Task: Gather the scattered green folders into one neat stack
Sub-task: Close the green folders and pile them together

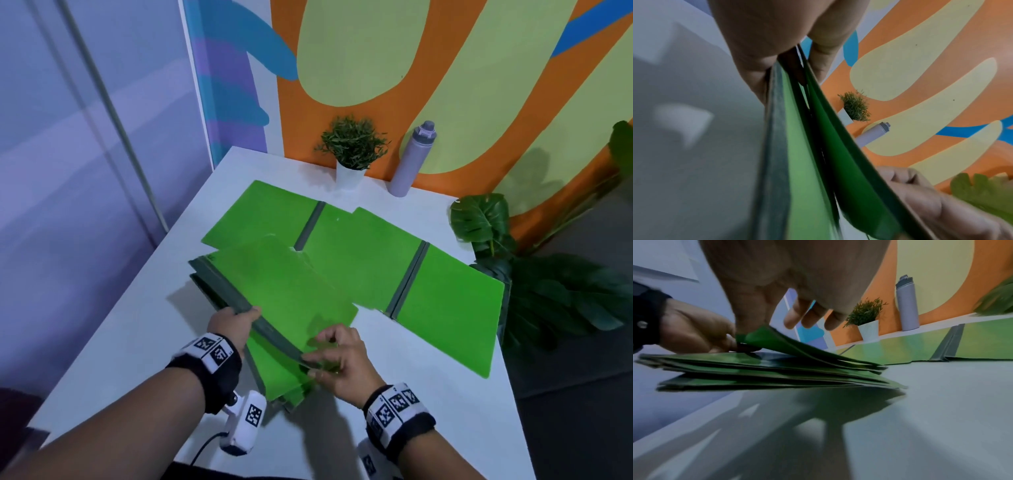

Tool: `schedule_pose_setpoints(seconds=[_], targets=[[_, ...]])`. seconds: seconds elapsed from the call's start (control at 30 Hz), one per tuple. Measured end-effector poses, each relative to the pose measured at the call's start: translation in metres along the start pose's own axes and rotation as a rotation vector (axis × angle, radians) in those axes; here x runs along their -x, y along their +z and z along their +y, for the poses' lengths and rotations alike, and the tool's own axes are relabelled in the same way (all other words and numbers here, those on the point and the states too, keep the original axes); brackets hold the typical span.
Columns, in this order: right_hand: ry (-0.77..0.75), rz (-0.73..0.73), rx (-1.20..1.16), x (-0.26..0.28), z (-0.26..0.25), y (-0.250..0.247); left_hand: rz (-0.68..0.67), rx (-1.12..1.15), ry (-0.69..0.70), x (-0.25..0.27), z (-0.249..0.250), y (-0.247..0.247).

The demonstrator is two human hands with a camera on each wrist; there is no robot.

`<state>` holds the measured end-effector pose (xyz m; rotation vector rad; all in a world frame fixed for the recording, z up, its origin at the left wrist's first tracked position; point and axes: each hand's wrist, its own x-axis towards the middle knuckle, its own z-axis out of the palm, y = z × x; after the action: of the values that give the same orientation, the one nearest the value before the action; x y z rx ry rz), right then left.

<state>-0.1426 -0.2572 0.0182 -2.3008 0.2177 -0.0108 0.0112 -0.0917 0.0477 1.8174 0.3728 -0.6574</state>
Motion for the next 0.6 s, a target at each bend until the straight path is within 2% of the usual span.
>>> schedule_pose_setpoints(seconds=[0.07, 0.1, 0.17, 0.23, 0.3, 0.37, 0.47, 0.6], targets=[[0.017, -0.083, 0.050, -0.008, 0.013, -0.007, 0.084, -0.056, 0.050, -0.004, -0.001, -0.002], [0.047, -0.066, 0.074, -0.014, 0.022, -0.011, 0.111, -0.037, 0.082, -0.003, 0.002, -0.005], [0.146, 0.052, 0.144, -0.031, 0.043, -0.021, 0.123, 0.014, 0.145, -0.003, 0.008, -0.010], [0.322, 0.124, 0.228, -0.050, 0.069, -0.032, 0.118, 0.033, 0.194, 0.000, 0.017, -0.016], [0.511, 0.058, 0.325, -0.068, 0.090, -0.041, 0.119, 0.049, 0.228, -0.001, 0.023, -0.023], [0.621, -0.013, 0.404, -0.083, 0.104, -0.047, 0.131, 0.061, 0.233, -0.002, 0.027, -0.028], [0.689, -0.075, 0.425, -0.101, 0.119, -0.045, 0.137, 0.082, 0.228, -0.003, 0.028, -0.034], [0.676, -0.165, 0.437, -0.099, 0.125, -0.036, 0.124, 0.112, 0.201, -0.003, 0.024, -0.039]])
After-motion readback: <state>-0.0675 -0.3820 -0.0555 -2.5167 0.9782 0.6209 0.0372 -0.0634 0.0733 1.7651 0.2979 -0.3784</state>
